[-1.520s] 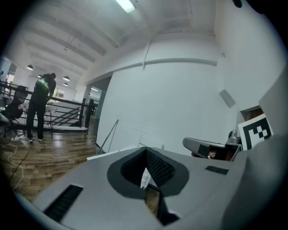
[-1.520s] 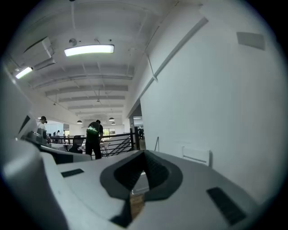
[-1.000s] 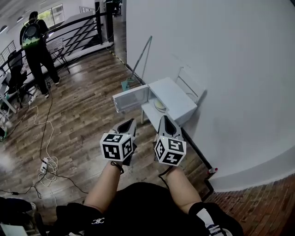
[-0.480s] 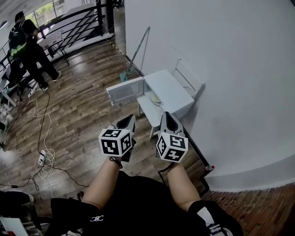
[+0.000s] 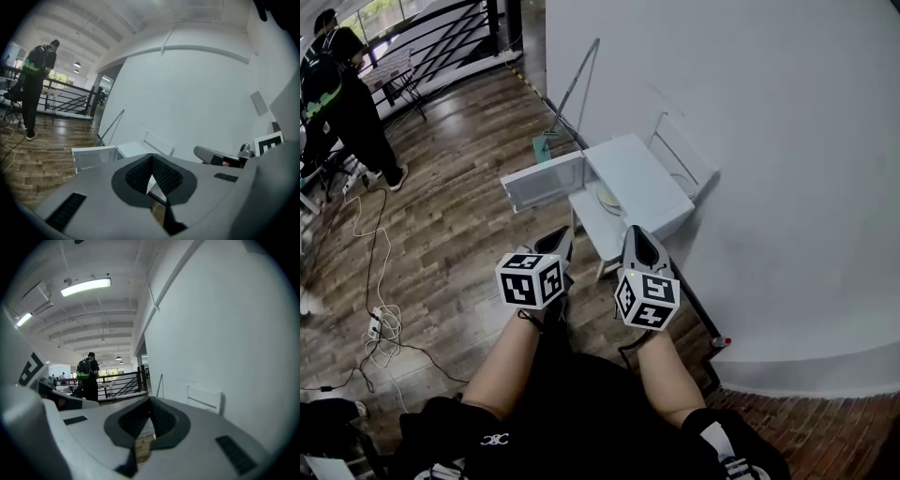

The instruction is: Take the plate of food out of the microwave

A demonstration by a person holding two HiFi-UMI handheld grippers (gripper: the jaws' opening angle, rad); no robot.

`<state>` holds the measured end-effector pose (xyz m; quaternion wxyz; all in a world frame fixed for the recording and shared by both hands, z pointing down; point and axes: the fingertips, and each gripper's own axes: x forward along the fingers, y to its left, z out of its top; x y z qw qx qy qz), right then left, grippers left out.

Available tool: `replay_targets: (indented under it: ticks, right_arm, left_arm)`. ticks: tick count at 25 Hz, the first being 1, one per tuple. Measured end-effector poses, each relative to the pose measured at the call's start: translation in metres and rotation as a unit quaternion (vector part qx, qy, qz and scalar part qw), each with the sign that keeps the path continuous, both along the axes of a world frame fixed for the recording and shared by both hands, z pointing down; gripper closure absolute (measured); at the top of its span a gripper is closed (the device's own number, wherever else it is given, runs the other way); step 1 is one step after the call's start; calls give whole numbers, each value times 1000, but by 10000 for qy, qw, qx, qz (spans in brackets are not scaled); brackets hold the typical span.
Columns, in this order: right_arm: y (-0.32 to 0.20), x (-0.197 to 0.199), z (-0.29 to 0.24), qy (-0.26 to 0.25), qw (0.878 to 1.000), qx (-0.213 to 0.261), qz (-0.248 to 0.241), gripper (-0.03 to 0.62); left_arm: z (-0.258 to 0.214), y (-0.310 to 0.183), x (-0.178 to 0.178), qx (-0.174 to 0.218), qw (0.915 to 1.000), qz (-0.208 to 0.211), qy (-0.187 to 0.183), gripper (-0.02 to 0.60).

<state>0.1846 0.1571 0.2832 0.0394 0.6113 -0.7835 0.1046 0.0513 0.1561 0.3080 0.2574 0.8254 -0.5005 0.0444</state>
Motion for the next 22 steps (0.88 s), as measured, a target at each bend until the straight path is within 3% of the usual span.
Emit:
replay_targets:
  ticks: [13,22]
  right_arm:
    - [-186,16,-7,239,9953,-54,939,582]
    - [-253,0,21,543,9922,-510,997,582]
  left_arm:
    - [13,-216,18,-196,9937,1090,190,584]
    - [46,-290,4,-690,9892,1209,468,583]
